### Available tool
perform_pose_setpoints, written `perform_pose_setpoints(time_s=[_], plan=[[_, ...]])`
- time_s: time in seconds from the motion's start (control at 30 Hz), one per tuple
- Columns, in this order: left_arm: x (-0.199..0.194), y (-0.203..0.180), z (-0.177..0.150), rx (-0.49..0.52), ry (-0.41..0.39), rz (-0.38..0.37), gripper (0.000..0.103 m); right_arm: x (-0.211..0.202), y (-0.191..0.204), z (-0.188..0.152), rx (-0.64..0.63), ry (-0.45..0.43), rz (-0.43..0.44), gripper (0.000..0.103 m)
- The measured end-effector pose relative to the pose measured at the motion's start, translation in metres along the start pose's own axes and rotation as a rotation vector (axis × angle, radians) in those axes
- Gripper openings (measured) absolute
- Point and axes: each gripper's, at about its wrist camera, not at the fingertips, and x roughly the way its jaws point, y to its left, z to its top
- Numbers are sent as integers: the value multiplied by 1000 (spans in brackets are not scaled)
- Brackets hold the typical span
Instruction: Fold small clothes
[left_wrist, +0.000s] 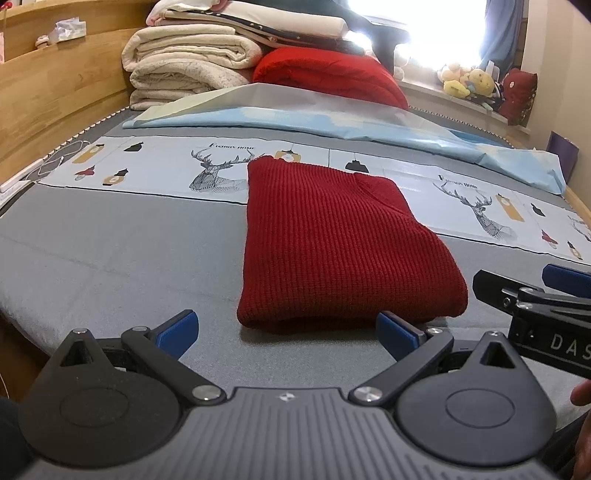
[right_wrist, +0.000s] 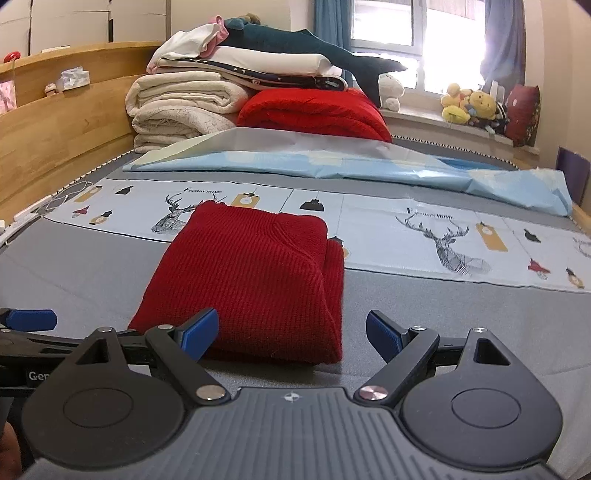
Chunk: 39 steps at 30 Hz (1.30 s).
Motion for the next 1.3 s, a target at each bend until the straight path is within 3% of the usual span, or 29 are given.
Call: perform_pose_setpoints(time_s=[1.3], plan=[[4, 3, -1, -10, 7, -1, 102, 1, -1, 0, -3, 5, -2, 88]])
